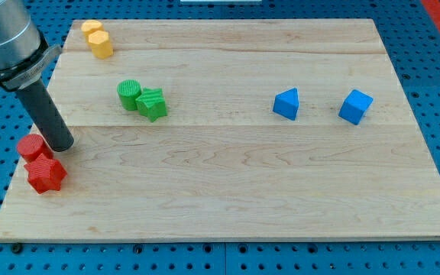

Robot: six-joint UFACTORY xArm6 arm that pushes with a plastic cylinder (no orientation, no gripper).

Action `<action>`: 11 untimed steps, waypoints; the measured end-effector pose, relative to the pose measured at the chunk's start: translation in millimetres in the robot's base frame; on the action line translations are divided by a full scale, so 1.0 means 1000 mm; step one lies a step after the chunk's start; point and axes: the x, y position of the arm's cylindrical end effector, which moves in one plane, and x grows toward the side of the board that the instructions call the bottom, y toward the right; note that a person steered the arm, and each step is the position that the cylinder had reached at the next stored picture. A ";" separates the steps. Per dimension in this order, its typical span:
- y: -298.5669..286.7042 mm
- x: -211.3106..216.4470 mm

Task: Move your arm towards the green blocks

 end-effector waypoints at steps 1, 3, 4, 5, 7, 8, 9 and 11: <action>0.000 0.000; 0.000 -0.002; -0.001 -0.004; -0.001 -0.006; -0.001 -0.008; -0.001 -0.011; -0.001 -0.022; 0.040 -0.022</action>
